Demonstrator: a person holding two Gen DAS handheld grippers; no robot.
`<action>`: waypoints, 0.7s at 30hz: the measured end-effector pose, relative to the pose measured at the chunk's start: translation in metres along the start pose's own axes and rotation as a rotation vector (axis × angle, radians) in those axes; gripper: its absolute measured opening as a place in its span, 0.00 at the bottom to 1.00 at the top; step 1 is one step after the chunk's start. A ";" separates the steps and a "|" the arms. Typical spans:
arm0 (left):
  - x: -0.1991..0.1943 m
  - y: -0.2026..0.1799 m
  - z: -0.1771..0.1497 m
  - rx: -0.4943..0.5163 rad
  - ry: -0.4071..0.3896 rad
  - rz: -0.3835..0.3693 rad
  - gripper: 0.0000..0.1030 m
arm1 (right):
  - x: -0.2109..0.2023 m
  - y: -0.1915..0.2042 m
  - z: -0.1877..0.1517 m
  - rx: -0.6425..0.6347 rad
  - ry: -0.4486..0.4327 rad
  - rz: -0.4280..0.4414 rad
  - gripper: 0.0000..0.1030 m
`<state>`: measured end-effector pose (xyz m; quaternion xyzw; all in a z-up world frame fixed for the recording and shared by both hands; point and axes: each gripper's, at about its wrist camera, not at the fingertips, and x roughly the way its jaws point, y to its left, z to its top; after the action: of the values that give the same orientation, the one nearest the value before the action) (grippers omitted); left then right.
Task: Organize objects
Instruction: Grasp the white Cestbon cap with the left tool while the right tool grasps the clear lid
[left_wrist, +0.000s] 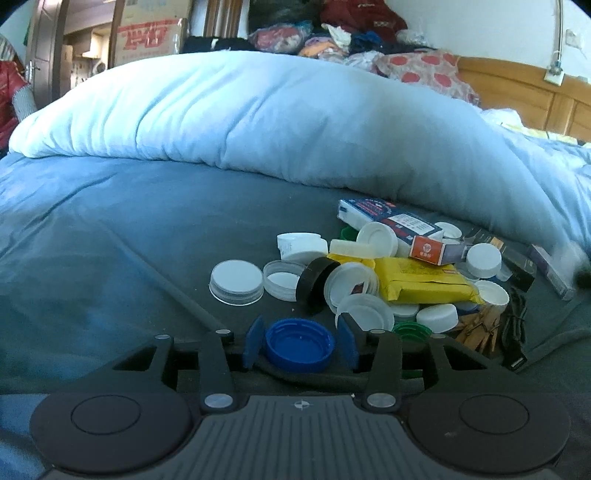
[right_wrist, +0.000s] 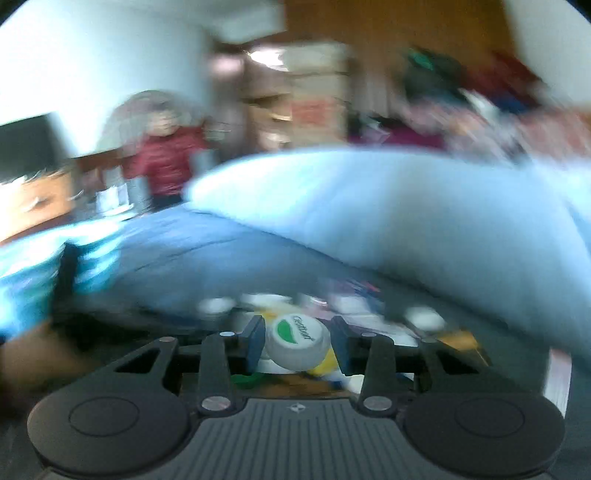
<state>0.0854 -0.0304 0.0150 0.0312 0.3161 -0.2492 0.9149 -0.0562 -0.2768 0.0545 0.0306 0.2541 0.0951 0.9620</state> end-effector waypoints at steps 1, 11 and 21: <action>0.000 -0.001 0.000 0.002 0.004 0.003 0.44 | 0.004 -0.013 -0.007 0.100 0.055 -0.019 0.40; -0.036 -0.011 -0.011 -0.025 -0.026 -0.028 0.59 | -0.057 0.013 -0.025 0.024 -0.009 0.007 0.40; -0.056 -0.052 -0.021 0.093 -0.021 -0.155 0.59 | -0.049 -0.011 -0.080 0.115 0.163 -0.085 0.41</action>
<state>0.0113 -0.0475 0.0368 0.0466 0.2958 -0.3342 0.8937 -0.1356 -0.2969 0.0073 0.0672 0.3374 0.0415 0.9380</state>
